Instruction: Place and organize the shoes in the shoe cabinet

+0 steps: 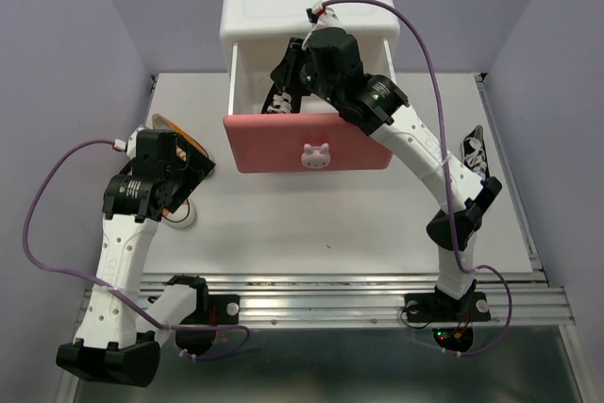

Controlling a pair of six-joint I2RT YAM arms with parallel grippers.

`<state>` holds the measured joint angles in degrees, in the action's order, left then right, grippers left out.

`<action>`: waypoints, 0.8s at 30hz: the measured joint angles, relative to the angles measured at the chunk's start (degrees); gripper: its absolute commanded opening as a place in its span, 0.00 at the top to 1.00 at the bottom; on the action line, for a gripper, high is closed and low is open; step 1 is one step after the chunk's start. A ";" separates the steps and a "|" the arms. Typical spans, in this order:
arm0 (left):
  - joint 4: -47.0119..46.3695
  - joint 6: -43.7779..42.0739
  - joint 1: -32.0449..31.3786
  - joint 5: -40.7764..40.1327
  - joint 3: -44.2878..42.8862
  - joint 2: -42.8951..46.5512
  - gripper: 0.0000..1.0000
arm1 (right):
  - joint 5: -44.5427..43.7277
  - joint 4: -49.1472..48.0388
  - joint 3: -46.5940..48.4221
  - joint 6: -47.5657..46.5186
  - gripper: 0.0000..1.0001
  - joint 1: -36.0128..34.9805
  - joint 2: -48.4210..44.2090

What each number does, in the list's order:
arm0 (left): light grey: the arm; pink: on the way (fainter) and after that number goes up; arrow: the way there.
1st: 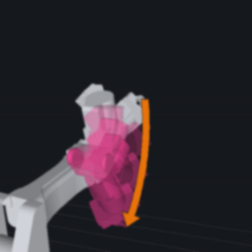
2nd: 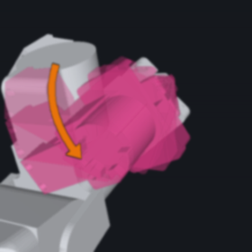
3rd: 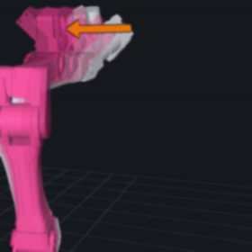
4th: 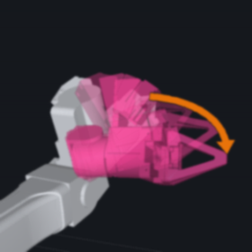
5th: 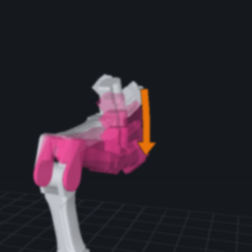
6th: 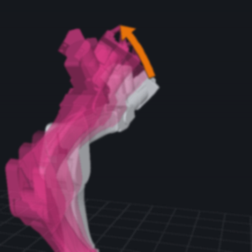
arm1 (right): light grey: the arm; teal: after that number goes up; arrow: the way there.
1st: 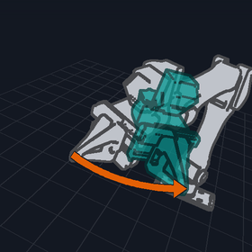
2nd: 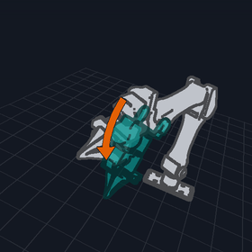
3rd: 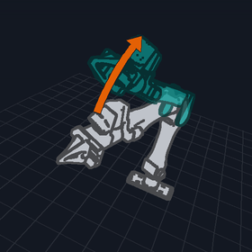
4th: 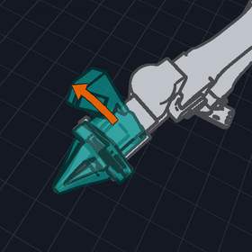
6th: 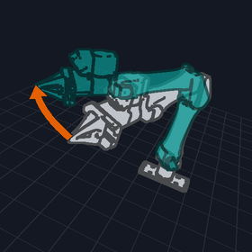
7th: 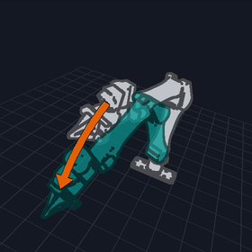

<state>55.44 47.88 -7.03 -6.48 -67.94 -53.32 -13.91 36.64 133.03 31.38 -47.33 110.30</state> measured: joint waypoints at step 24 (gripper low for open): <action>-4.22 -0.90 0.00 0.26 -0.35 -4.02 0.01 | 9.64 -12.26 -4.68 -15.58 0.00 -0.22 -16.61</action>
<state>51.22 46.98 -7.03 -6.22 -68.29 -57.34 -4.27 24.38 128.35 15.79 -47.55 93.69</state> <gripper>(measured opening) 0.986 0.995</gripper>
